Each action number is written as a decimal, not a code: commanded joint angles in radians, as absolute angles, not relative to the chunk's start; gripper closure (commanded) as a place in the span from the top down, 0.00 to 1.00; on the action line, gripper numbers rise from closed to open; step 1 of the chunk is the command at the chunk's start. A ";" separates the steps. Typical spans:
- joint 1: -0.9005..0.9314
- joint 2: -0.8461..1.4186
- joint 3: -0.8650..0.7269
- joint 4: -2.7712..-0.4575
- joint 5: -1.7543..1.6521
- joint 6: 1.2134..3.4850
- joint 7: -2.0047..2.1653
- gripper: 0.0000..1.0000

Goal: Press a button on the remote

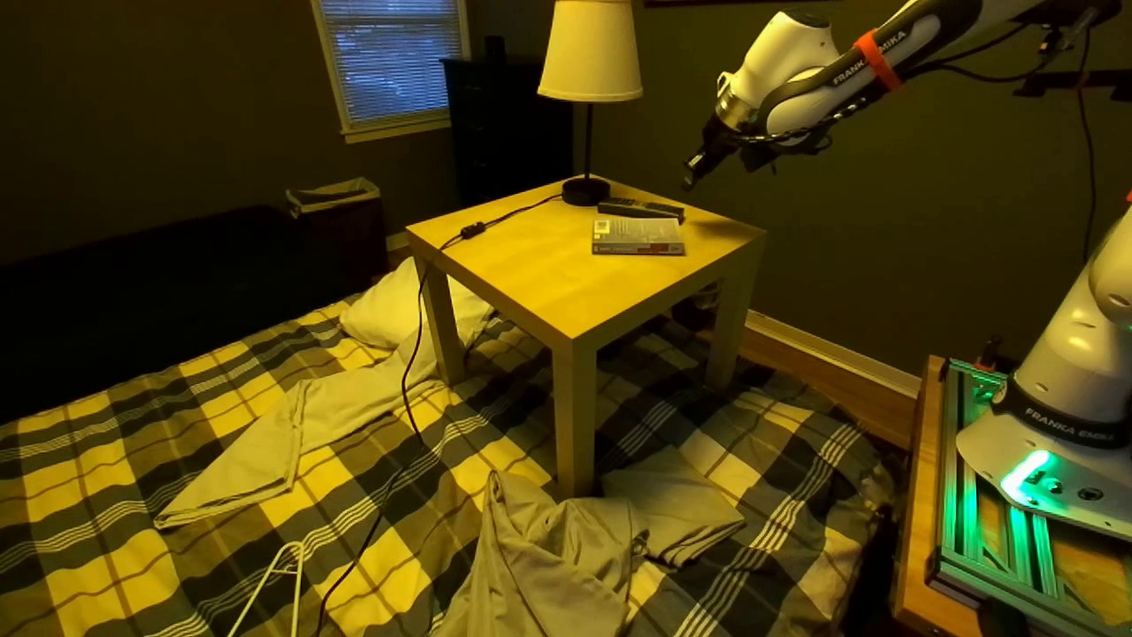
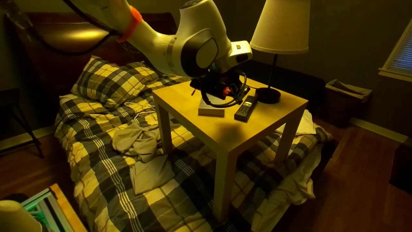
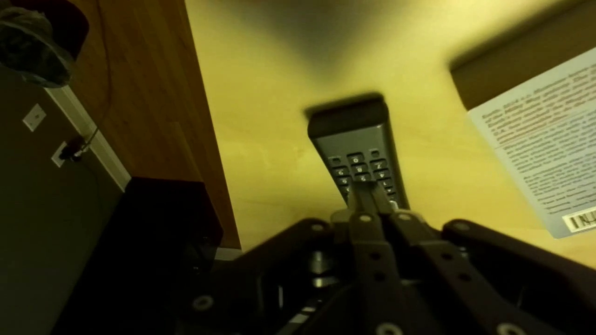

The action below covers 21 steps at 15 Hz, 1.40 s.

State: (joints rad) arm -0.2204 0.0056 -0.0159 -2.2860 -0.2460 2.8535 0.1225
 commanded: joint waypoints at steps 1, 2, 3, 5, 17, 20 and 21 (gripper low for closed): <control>-0.227 0.087 -0.025 -2.238 -0.280 2.921 0.166 0.00; -0.226 0.100 -0.028 -2.232 -0.282 2.933 0.172 0.00; -0.225 0.113 -0.033 -2.226 -0.288 2.944 0.173 0.00; -0.222 0.137 -0.045 -2.216 -0.296 2.968 0.181 0.00; -0.207 0.190 -0.063 -2.200 -0.275 3.038 0.187 0.00; -0.207 0.193 -0.062 -2.201 -0.271 3.046 0.185 0.00; -0.207 0.194 -0.063 -2.202 -0.272 3.048 0.187 0.00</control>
State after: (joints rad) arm -0.2171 0.1779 -0.0505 -2.2051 -0.2588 3.0192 0.1585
